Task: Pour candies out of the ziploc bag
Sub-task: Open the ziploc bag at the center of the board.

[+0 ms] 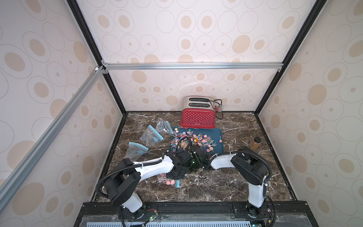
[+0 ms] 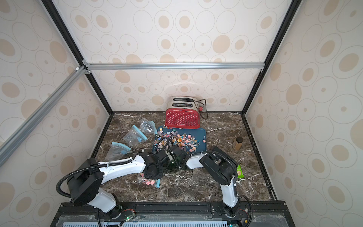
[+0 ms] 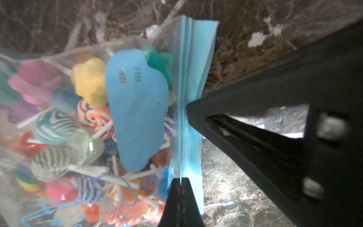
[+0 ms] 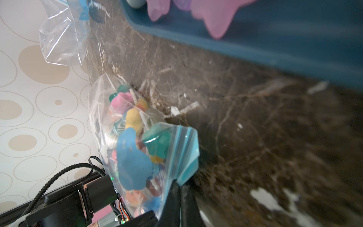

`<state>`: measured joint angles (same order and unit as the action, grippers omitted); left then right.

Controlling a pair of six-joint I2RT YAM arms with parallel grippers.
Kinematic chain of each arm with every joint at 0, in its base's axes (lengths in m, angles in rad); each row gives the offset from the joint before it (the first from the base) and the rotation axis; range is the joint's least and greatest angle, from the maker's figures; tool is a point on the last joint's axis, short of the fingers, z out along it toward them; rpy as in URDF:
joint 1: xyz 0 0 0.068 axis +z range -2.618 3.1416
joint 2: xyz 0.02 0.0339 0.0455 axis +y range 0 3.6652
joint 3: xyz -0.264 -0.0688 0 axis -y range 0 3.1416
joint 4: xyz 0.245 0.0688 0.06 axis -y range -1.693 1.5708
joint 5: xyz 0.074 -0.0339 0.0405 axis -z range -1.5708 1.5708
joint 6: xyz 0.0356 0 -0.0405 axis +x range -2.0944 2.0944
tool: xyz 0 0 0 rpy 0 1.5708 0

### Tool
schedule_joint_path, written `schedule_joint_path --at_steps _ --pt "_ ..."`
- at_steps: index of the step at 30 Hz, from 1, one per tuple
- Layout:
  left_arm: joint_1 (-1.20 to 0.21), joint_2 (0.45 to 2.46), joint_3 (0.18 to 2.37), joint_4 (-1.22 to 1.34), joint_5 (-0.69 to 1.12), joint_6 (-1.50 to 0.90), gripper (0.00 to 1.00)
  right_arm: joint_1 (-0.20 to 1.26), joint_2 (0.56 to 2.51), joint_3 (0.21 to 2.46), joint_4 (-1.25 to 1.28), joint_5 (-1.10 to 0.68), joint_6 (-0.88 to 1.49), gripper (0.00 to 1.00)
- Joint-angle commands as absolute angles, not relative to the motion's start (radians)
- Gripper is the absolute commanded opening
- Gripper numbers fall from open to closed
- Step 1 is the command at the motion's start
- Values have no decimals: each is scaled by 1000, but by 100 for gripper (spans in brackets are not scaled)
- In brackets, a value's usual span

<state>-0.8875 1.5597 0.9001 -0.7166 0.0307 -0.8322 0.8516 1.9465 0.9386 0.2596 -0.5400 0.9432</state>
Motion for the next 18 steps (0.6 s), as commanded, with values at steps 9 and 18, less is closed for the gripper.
schedule_joint_path --at_steps 9,18 --pt "-902 1574 916 -563 101 -815 21 887 1994 920 179 -492 956 0" --pt "-902 1635 927 -568 67 -813 19 888 1992 918 175 -493 954 0"
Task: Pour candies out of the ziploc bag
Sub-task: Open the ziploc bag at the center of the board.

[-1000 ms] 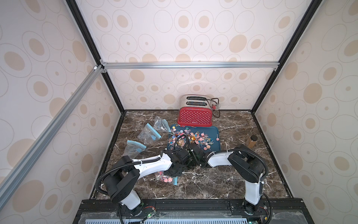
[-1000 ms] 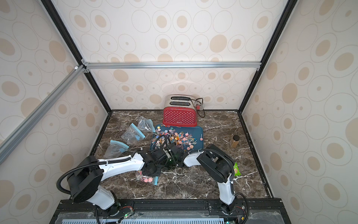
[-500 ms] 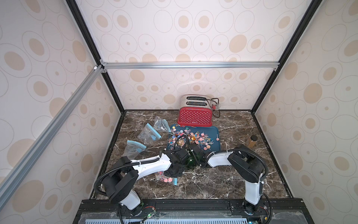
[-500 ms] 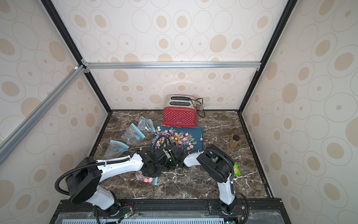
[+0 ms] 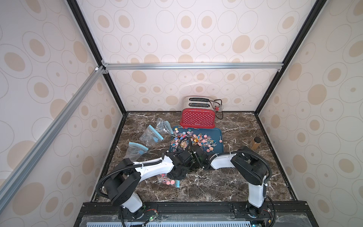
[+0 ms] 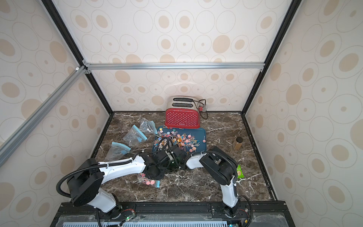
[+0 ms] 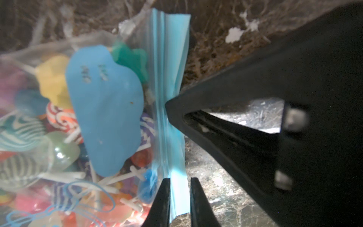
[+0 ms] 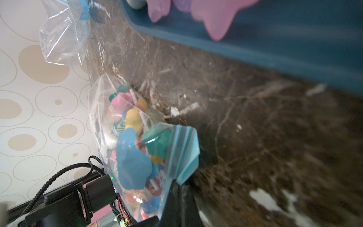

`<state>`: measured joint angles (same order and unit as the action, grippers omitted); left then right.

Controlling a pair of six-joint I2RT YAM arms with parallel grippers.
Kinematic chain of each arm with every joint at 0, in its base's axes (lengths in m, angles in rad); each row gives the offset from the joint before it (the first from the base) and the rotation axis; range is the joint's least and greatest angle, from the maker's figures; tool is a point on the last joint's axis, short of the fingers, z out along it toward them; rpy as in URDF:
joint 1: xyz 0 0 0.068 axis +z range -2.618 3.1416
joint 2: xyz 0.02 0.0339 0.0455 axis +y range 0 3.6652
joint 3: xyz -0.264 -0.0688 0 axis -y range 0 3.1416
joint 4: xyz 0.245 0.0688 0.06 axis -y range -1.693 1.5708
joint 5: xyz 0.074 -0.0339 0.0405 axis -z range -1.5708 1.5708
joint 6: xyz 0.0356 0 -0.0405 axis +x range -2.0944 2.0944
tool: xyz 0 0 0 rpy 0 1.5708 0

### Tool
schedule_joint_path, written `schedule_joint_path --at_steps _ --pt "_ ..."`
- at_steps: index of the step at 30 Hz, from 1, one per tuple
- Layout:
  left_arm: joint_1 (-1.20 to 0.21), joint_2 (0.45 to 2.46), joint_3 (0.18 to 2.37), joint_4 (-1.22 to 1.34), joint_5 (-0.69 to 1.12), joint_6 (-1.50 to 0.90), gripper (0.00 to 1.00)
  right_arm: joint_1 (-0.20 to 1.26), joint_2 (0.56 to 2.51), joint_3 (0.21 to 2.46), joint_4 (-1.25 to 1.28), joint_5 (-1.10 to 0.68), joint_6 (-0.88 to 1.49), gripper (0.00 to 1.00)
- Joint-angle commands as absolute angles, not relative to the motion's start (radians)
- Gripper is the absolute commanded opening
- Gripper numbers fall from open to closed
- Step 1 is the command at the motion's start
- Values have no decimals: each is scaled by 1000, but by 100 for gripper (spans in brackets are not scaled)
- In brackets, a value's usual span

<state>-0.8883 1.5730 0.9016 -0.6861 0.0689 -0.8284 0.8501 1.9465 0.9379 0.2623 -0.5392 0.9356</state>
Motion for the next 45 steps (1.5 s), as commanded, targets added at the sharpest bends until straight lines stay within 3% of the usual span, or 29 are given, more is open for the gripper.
schedule_joint_path --at_steps 1,9,18,22,28,45 --pt "-902 1637 924 -561 70 -815 19 888 1993 919 175 -493 954 0" --pt "-902 1629 900 -530 68 -855 22 887 1993 922 174 -497 953 0" --pt "-902 1431 793 -486 -37 -967 30 887 1991 920 173 -496 953 0" --pt "-902 1341 729 -400 -52 -992 23 888 1991 918 176 -498 953 0" --pt "-902 1313 657 -308 -44 -1011 21 888 1996 919 177 -499 953 0" --pt "-905 1326 565 -265 -80 -1046 26 886 2005 915 188 -503 957 0"
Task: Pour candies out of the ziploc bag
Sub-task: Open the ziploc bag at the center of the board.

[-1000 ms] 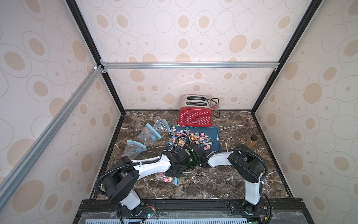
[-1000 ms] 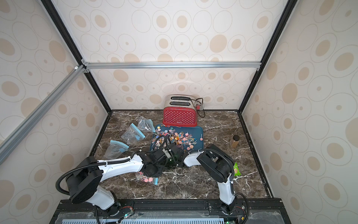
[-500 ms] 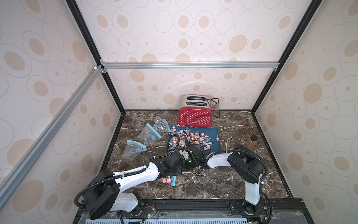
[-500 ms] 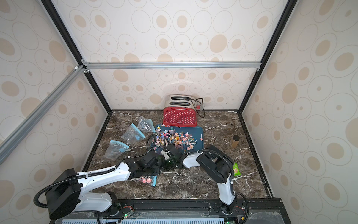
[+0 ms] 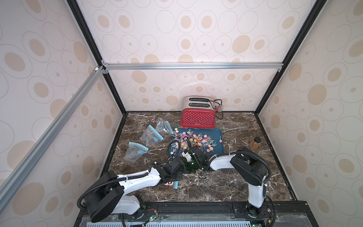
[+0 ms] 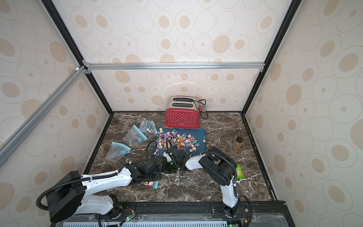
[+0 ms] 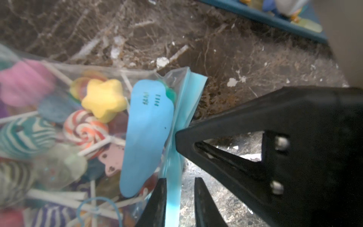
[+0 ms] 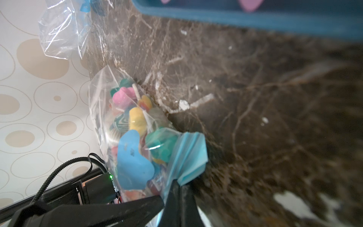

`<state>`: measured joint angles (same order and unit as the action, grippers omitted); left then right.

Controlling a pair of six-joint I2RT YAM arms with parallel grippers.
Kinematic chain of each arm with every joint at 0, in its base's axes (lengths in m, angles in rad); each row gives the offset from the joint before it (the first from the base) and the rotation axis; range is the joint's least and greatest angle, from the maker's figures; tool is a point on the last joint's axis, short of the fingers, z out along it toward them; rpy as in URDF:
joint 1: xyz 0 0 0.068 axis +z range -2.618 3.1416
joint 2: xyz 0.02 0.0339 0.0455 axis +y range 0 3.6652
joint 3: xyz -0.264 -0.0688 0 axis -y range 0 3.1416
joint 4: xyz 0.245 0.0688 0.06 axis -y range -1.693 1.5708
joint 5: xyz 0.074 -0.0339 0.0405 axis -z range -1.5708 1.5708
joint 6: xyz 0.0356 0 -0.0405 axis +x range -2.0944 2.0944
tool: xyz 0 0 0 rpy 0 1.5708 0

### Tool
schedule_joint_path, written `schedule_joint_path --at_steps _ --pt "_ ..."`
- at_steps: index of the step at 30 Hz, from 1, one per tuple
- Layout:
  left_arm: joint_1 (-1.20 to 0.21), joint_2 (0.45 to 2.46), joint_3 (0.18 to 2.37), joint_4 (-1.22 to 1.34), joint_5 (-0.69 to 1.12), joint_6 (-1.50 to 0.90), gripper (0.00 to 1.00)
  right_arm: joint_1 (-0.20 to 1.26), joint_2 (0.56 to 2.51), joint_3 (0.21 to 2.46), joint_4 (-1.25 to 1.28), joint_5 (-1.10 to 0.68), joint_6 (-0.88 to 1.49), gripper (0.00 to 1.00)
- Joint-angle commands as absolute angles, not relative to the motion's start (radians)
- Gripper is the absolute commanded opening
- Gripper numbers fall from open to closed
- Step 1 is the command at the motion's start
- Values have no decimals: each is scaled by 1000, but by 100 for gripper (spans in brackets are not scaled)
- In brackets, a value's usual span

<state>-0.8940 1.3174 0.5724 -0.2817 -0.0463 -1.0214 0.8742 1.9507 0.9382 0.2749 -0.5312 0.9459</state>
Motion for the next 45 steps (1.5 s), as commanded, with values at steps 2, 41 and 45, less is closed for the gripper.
schedule_joint_path --at_steps 2,41,45 --pt "-906 1341 562 -256 -81 -1048 26 887 2006 914 190 -505 957 0" --pt "-916 1344 626 -382 -194 -1039 0 888 1984 884 206 -502 953 0" --pt "-916 1297 628 -415 -212 -1036 0 887 1974 885 207 -503 947 0"
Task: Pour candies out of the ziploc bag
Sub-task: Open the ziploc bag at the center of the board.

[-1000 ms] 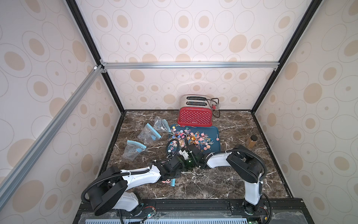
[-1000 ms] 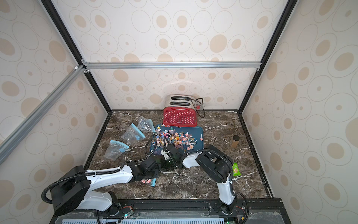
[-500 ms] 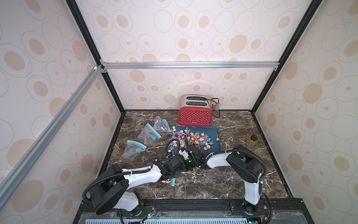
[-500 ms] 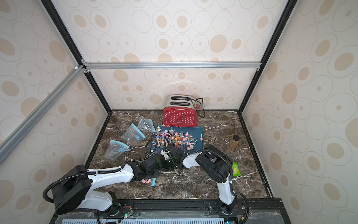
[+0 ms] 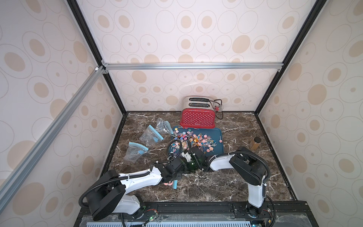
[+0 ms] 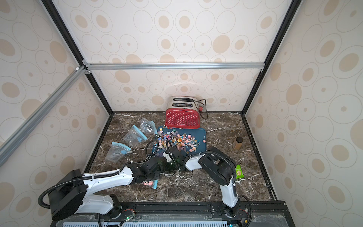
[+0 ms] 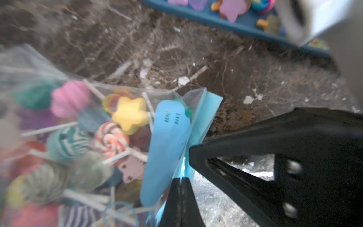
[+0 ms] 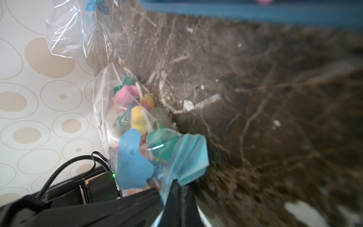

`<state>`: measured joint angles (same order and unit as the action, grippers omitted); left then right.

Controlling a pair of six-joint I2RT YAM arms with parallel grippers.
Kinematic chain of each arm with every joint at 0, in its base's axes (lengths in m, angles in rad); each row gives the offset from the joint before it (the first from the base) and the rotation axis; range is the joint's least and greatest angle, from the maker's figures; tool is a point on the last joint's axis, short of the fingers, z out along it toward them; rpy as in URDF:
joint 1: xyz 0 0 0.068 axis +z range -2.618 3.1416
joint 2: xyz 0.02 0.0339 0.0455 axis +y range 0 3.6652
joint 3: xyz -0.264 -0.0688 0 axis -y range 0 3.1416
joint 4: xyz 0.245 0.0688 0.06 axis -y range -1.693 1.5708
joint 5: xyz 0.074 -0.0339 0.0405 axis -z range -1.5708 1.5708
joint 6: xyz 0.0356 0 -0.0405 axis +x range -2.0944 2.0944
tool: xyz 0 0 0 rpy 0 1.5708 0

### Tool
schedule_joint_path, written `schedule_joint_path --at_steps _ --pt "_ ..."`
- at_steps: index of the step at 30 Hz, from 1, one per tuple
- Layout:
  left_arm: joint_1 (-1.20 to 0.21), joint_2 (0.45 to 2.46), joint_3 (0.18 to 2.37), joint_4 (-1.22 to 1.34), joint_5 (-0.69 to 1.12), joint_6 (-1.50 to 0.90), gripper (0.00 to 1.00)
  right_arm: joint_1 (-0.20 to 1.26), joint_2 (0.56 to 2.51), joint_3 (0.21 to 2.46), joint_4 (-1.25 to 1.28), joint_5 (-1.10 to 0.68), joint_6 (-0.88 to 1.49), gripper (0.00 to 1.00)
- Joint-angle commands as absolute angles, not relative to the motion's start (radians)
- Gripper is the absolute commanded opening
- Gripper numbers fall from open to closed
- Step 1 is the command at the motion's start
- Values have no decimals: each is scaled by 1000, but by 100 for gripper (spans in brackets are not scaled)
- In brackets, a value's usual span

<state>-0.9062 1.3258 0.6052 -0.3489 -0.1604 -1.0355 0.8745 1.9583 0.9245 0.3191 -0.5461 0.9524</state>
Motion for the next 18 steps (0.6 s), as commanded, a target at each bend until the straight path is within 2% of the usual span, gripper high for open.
schedule_joint_path --at_steps 1,18 --pt "-916 1291 628 -420 -214 -1035 0 888 1972 885 207 -504 946 0" --pt "-916 1259 619 -414 -137 -932 0 887 1900 893 216 -508 934 0"
